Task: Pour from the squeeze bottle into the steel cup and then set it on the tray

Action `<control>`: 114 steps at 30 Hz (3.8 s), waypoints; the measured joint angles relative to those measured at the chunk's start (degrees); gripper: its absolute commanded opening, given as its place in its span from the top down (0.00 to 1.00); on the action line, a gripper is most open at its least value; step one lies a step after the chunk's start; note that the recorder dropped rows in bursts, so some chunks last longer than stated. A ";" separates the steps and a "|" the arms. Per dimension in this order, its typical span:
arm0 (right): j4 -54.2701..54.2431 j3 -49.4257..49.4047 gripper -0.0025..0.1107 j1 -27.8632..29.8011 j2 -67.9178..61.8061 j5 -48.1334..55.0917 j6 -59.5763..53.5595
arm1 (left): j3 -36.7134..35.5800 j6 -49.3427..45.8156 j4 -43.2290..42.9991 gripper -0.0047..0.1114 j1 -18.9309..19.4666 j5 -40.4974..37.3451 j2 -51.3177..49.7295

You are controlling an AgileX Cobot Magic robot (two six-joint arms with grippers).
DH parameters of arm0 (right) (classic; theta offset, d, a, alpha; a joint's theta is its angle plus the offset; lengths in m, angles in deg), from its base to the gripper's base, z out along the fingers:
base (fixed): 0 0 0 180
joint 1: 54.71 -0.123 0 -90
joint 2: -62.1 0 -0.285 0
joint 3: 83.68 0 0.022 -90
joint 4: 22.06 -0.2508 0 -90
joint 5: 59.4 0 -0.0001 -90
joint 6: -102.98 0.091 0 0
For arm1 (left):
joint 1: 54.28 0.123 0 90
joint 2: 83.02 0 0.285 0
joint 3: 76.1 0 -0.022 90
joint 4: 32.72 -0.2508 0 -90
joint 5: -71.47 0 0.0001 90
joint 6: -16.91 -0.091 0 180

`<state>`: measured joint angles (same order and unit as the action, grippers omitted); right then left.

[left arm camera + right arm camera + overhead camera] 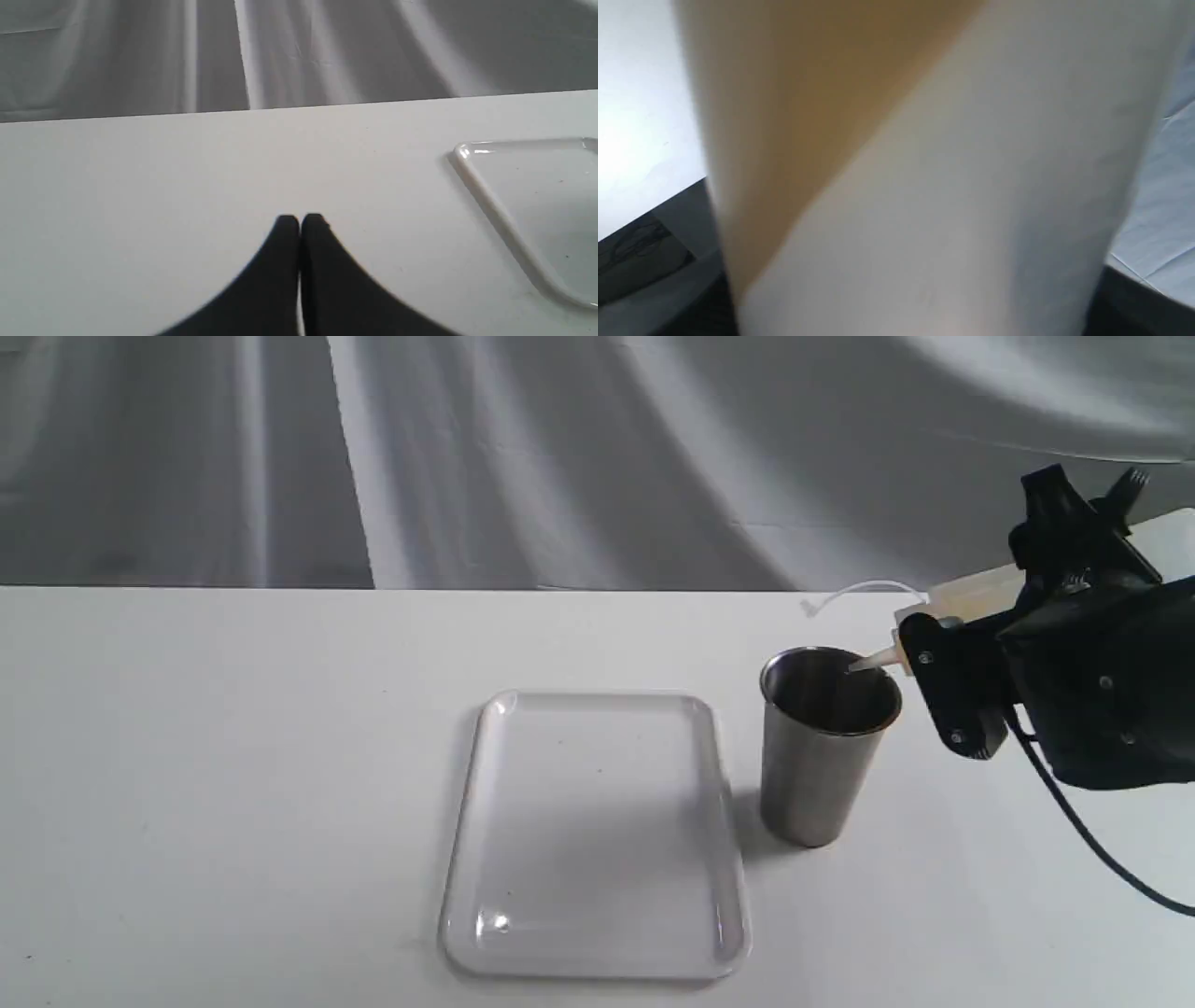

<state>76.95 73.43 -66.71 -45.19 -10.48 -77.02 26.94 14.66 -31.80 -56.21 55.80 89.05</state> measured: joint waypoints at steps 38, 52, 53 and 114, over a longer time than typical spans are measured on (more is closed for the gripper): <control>-7.43 -2.75 0.98 0.66 2.30 -3.04 15.77 | 0.00 0.00 0.00 0.96 0.00 0.00 0.00; -9.51 -4.79 0.98 2.41 4.51 -8.39 31.17 | 0.00 0.00 0.00 0.96 0.00 0.00 0.00; -9.62 -4.79 0.98 2.41 4.51 -8.36 31.87 | 0.00 0.00 0.00 0.96 0.00 0.00 0.00; -59.59 -5.13 0.98 4.01 28.03 -75.84 38.68 | 0.00 0.00 0.00 0.96 0.00 0.00 0.00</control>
<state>17.36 68.31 -62.69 -17.16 -86.32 -38.34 26.94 14.66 -31.80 -56.21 55.80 89.05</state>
